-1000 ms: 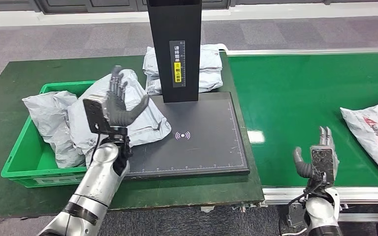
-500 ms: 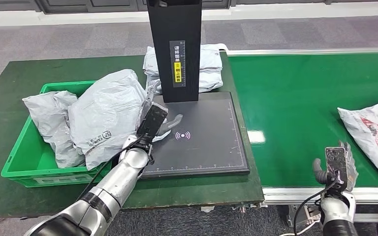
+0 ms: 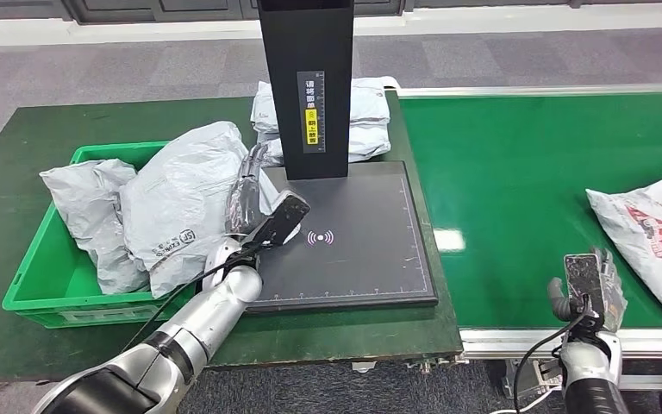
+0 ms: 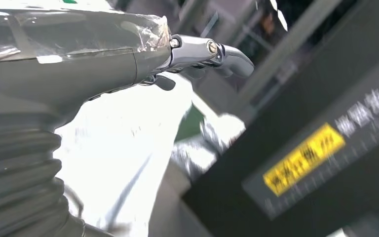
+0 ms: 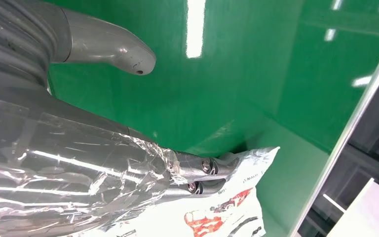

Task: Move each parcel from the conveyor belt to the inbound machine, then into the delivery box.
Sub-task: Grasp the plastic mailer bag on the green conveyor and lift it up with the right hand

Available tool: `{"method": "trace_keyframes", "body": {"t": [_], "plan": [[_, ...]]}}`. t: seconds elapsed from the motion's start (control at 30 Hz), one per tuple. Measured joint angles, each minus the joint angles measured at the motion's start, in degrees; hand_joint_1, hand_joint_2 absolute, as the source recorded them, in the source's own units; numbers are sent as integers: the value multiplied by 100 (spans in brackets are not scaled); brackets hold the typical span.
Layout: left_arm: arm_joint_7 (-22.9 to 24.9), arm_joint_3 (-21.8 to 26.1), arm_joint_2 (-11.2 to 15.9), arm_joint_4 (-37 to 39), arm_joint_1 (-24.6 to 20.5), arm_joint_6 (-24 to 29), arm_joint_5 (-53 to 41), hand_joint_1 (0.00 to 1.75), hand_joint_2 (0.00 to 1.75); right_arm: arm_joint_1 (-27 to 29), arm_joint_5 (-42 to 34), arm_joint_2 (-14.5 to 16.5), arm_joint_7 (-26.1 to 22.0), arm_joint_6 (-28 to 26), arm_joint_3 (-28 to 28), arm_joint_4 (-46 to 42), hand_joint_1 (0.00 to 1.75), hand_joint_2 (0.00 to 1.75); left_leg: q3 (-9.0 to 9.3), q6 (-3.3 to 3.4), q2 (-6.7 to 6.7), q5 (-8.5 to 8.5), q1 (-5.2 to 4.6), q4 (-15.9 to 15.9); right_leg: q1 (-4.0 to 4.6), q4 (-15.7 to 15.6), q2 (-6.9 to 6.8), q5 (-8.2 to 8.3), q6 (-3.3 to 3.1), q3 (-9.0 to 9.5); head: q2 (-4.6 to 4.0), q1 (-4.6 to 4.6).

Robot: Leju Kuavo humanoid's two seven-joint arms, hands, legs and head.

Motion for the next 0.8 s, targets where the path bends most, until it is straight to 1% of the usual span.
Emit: {"method": "trace_keyframes", "body": {"t": [0.07, 0.1, 0.2, 0.23, 0.27, 0.33, 0.4, 0.47, 0.57, 0.63, 0.67, 0.73, 0.8], "plan": [[154, 173, 15, -33, 17, 157, -510, 0, 175, -31, 56, 17, -5, 5, -4, 50, 0, 175, -1, 0, 0, 0, 0, 0, 0, 1, 0, 0, 0, 0, 0, 0], [325, 330, 19, -120, 52, 191, -1061, 0, 175, -47, 82, 27, -11, 21, -12, 76, 0, 175, -1, 0, 0, 0, 0, 0, 0, 1, 0, 0, 0, 0, 0, 0], [948, 1130, 15, -586, 216, 219, -3397, 0, 175, -101, 139, 72, -33, 79, -73, 160, 0, 175, -2, 0, 2, 0, 0, 0, 0, 1, 2, 0, 0, 0, 0, 0], [1140, 1409, 14, -741, 262, 224, -4031, 0, 175, -118, 149, 87, -43, 86, -90, 189, 0, 175, -2, 0, 3, 0, 0, -1, 0, 1, 3, 0, 0, 0, 0, 0], [1341, 1653, 15, -892, 307, 226, -4522, 0, 175, -136, 155, 103, -55, 89, -99, 220, 0, 175, -2, 1, 4, 0, 0, -1, 0, 1, 3, 0, 0, -1, 0, 0], [1734, 2016, 28, -1166, 396, 227, -5139, 0, 175, -176, 159, 136, -84, 87, -101, 279, 0, 175, -2, 1, 2, 0, 0, -1, 0, 1, 2, -1, 0, -1, 0, 0], [2012, 2247, 61, -1361, 461, 227, -5427, 0, 175, -216, 166, 172, -101, 84, -101, 319, 0, 175, -2, 1, -2, 1, 1, -1, 1, 1, -3, -1, 0, -1, 0, -1], [2233, 2343, 114, -1449, 487, 226, -5514, 0, 175, -250, 189, 213, -97, 82, -102, 337, 0, 175, -2, 1, -5, 2, 2, -1, 2, 1, -8, -1, 0, 0, 0, -1], [2888, 2327, 187, -1149, 344, 100, -5580, 0, 175, -289, 246, 269, -57, 87, -104, 344, 0, 175, -2, 1, -6, 4, 1, -1, 2, 1, -8, 0, 0, 1, 0, 0], [3372, 2241, 230, -720, 174, -320, -5597, 0, 175, -314, 289, 295, -18, 104, -106, 345, 0, 175, -1, 1, -5, 5, 0, 0, 1, 1, -7, 2, 2, 2, 0, 0], [3509, 2188, 251, -524, 107, -645, -5583, 0, 175, -327, 317, 302, -5, 121, -114, 346, 0, 175, -1, 1, -5, 5, 0, 0, 0, 1, -7, 2, 3, 2, 0, 0], [3518, 2113, 278, -181, 10, -1411, -5479, 0, 175, -366, 380, 309, 2, 168, -144, 365, 0, 175, -1, 1, -4, 6, 0, 0, -1, 1, -5, 3, 3, 2, 0, 0], [3271, 2099, 291, 73, -38, -2162, -5299, 0, 175, -420, 440, 310, 1, 209, -180, 415, 0, 175, -1, 1, -3, 6, 0, 0, -1, 1, -3, 3, 3, 1, 0, -1]]}}
